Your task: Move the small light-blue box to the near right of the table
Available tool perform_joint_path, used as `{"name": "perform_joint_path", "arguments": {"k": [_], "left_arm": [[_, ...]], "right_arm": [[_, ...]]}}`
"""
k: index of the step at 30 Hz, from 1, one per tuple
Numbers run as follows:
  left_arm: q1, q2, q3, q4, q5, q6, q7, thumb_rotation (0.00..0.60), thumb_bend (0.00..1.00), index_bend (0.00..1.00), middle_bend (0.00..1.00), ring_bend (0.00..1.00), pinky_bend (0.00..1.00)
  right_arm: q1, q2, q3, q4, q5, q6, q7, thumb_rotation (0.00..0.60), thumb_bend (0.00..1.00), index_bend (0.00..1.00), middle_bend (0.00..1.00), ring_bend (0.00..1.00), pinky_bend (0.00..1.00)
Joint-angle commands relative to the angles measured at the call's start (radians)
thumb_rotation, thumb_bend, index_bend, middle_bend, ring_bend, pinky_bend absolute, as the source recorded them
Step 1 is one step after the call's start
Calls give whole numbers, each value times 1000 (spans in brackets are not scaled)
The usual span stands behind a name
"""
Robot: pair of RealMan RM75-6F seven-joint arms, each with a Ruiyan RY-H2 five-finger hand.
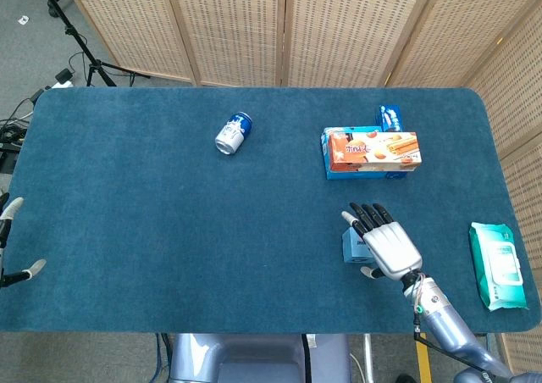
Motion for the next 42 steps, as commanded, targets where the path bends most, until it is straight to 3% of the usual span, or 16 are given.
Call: {"name": "perform_joint_path", "arguments": {"k": [1, 9, 18, 21, 23, 27, 31, 35, 40, 42], "left_arm": [[1, -1, 2, -1, 3, 1, 3, 600, 0, 0, 0, 0, 0], [1, -11, 4, -2, 5, 3, 26, 600, 0, 0, 0, 0, 0], [1, -17, -4, 3, -8, 5, 36, 600, 0, 0, 0, 0, 0], [2, -17, -7, 3, -13, 5, 33, 600, 0, 0, 0, 0, 0], [1, -18, -8, 5, -15, 4, 34, 600, 0, 0, 0, 0, 0], [1, -18, -8, 6, -19, 2, 34, 600, 0, 0, 0, 0, 0], [0, -19, -9, 6, -21, -1, 38, 600, 0, 0, 0, 0, 0], [0, -20, -9, 6, -20, -1, 41, 600, 0, 0, 0, 0, 0], [-1, -22, -6, 6, -17, -4, 46, 600, 0, 0, 0, 0, 0], [-1, -22, -6, 6, -17, -4, 46, 600, 0, 0, 0, 0, 0]], "right_arm": [[2, 55, -15, 44, -88, -56, 161, 600, 131, 0, 0, 0, 71], [27, 61, -56, 173, -229, -143, 411, 600, 156, 0, 0, 0, 71], [54, -25, -28, 291, -248, -163, 436, 600, 366, 7, 12, 0, 71], [57, -54, -19, 327, -238, -166, 420, 600, 449, 82, 120, 34, 137], [52, -83, -12, 360, -229, -157, 407, 600, 517, 196, 259, 152, 241], [37, -119, -2, 390, -231, -119, 421, 600, 614, 307, 466, 405, 348], [32, -114, 2, 375, -241, -100, 481, 600, 671, 411, 513, 454, 357], [38, -59, 13, 298, -229, -116, 591, 600, 725, 415, 522, 457, 357], [81, 65, 37, 156, -169, -233, 804, 600, 762, 415, 522, 456, 357], [124, 141, 38, 98, -143, -352, 918, 600, 767, 415, 522, 456, 357]]}}
